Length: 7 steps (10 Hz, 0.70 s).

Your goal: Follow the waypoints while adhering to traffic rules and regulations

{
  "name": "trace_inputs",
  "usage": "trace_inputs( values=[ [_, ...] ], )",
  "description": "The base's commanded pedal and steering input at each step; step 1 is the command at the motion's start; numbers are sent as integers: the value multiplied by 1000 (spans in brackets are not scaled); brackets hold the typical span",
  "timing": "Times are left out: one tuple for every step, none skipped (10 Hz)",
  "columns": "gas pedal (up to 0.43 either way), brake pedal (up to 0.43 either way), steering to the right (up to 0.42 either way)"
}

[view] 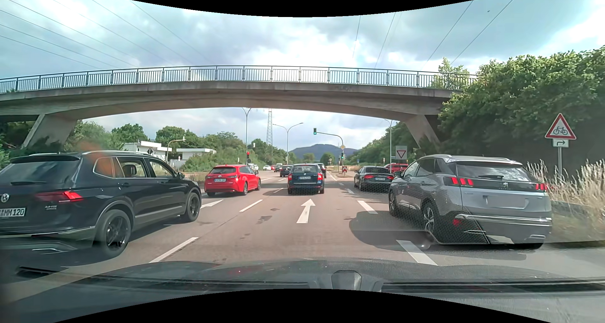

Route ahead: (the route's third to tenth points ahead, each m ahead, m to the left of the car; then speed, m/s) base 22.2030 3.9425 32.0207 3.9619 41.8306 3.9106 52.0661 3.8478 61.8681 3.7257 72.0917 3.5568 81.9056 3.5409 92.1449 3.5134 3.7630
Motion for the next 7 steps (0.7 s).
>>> trace_inputs(
  values=[
    [331, 0, 0],
    [331, 0, 0],
    [331, 0, 0],
    [331, 0, 0],
    [339, 0, 0],
    [339, 0, 0],
    [350, 0, 0]
  ],
)
